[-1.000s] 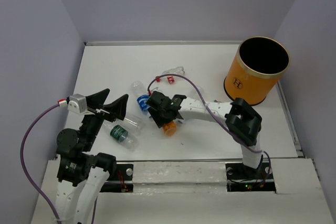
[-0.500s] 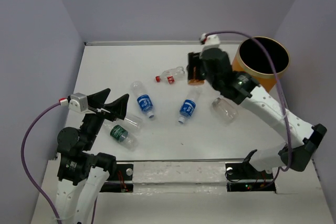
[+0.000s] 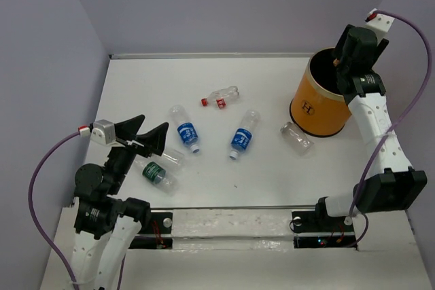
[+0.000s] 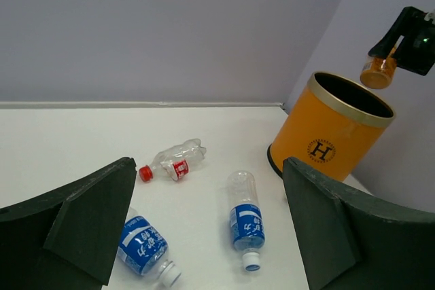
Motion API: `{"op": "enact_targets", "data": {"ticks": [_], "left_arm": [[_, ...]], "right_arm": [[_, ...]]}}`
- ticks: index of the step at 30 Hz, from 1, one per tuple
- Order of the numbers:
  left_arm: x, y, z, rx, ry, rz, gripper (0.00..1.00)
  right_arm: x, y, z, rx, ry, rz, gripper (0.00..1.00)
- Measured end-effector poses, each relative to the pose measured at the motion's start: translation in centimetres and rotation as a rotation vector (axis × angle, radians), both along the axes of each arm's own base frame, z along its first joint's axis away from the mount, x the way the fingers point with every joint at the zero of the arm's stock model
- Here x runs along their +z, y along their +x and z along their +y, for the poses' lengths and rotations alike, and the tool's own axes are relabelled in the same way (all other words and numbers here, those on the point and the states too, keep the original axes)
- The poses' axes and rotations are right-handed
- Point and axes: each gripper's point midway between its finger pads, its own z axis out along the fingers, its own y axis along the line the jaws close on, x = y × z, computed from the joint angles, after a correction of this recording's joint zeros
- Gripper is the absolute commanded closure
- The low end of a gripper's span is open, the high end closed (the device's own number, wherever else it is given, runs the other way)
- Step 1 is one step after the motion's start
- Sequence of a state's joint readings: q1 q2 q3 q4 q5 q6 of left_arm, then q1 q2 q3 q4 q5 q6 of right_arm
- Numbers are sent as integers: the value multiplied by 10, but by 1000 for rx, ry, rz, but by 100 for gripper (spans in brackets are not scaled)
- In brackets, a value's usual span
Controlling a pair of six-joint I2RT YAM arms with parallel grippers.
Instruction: Put the plastic bottles in the bin
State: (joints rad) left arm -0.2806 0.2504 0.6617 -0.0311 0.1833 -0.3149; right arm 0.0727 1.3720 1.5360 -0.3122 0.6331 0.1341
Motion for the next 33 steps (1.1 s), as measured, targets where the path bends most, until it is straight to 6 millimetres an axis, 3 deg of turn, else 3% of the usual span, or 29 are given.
{"op": "enact_targets", "data": {"ticks": [3,5,9,12,13,15,18,20,22,24,27,29,33], "left_arm": [[0,-1,-1,-8,0,0,1],[0,-1,-2,-12,0,0,1],[0,-1,-3,-15,1,1,1],[-1,-1,-4,-20,2,2,1],[-1,-1,-4,-22,3,4,1],[-2,0,-5,-26,6,9,1],[-3,1,-7,-33,9,15,1],[-4,2,-7,-35,11,19,1],[-5,2,-8,-35,12,21,1],[-6,3,-8,-37,13,25,1],[-7,4,-9,-39,15,30,1],[-7,4,-9,-39,15,30,1],[-7,4,-9,-39,15,30,1]], "right_arm": [[-27,13,-7,-24,-7,64,9],[-43,18,-6,-24,-12,105,8],[-41,19,4,31,23,85,8],[-27,5,32,130,71,29,7],[-18,-1,51,179,80,3,7],[-5,-16,110,328,106,-39,7],[-10,-36,198,559,152,-47,7],[-44,-49,244,662,174,22,7],[-98,-56,271,697,193,128,7],[-160,-66,285,703,186,269,7],[-224,-80,290,688,187,419,7],[-242,-86,292,682,205,461,7],[-258,-84,301,671,262,483,6]]}}
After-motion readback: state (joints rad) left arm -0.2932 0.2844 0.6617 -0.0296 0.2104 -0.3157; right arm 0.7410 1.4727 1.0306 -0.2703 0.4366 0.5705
